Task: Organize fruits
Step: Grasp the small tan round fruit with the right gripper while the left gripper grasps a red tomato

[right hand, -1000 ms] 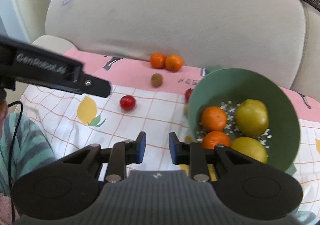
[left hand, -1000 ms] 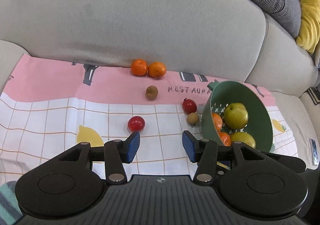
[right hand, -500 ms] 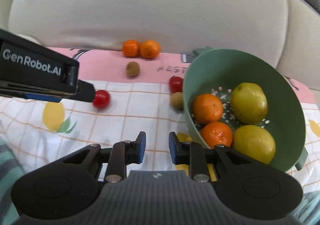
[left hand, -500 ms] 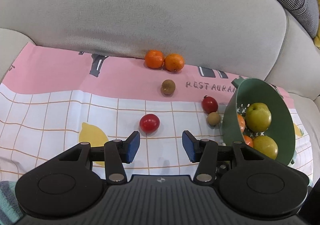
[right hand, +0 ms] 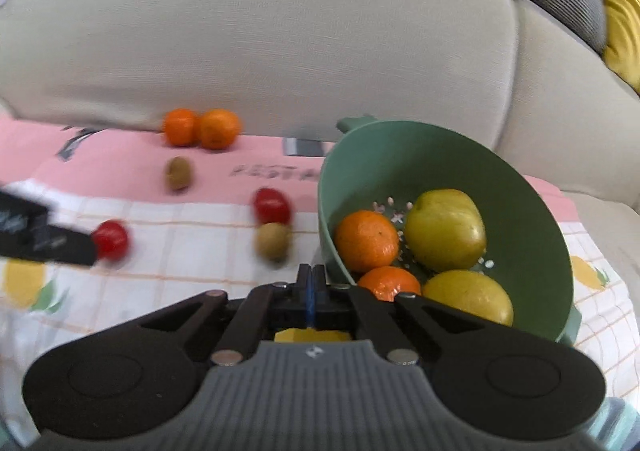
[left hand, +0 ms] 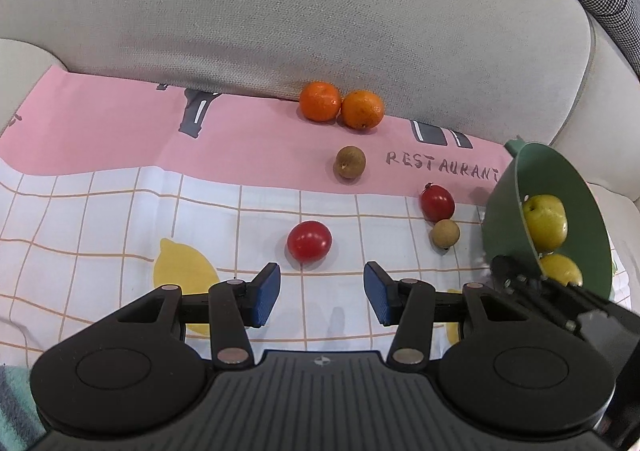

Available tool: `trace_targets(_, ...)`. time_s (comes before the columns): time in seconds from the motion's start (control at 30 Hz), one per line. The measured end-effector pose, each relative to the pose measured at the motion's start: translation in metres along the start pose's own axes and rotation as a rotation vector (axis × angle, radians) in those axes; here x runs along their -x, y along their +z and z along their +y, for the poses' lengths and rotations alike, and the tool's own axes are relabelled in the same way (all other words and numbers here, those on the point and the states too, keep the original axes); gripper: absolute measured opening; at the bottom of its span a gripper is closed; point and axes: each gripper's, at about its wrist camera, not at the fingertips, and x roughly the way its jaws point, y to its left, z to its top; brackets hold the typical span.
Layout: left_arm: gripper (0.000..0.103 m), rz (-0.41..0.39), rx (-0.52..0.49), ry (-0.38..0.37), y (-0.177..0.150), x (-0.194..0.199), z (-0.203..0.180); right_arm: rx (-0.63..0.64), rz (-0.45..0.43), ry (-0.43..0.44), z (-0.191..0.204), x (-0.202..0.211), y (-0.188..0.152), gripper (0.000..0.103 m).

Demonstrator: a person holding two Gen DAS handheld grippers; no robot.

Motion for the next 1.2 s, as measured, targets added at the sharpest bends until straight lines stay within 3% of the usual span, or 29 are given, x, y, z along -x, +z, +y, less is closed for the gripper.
trace_targets(0.13,0.057,0.001,-0.002,0.001,0.002,-0.007,-0.001,-0.014,-0.009,0.026,-0.008,-0.005,0.008,0.000)
trace_targets(0.2,0.057,0.003,0.002,0.010,0.003,-0.012,0.000,-0.017,-0.015,0.065,-0.007,-0.003,0.010,0.014)
trace_targets(0.27,0.054,-0.001,0.008,0.020,0.004,-0.015,0.001,-0.006,-0.032,0.102,-0.001,0.003,0.008,0.038)
trace_targets(0.3,0.051,0.000,0.009,0.022,0.005,-0.017,0.001,0.007,-0.044,0.112,0.004,0.005,0.008,0.039)
trace_targets(0.43,0.046,0.001,0.017,0.012,0.006,-0.022,0.002,0.038,-0.036,0.114,0.013,-0.004,0.006,0.038)
trace_targets(0.5,0.046,-0.001,0.013,0.011,0.006,-0.025,0.002,0.058,-0.045,0.111,0.015,-0.006,0.005,0.032)
trace_targets(0.77,0.043,-0.019,-0.001,0.031,0.007,-0.035,0.002,0.180,-0.089,0.075,0.035,-0.014,0.006,0.031)
trace_targets(0.9,0.037,-0.014,-0.020,0.045,0.008,-0.039,0.002,0.224,-0.104,0.063,0.047,-0.014,0.005,0.031)
trace_targets(1.2,0.036,-0.008,-0.029,0.029,0.008,-0.047,0.001,0.190,-0.041,0.036,0.042,-0.029,0.008,0.021)
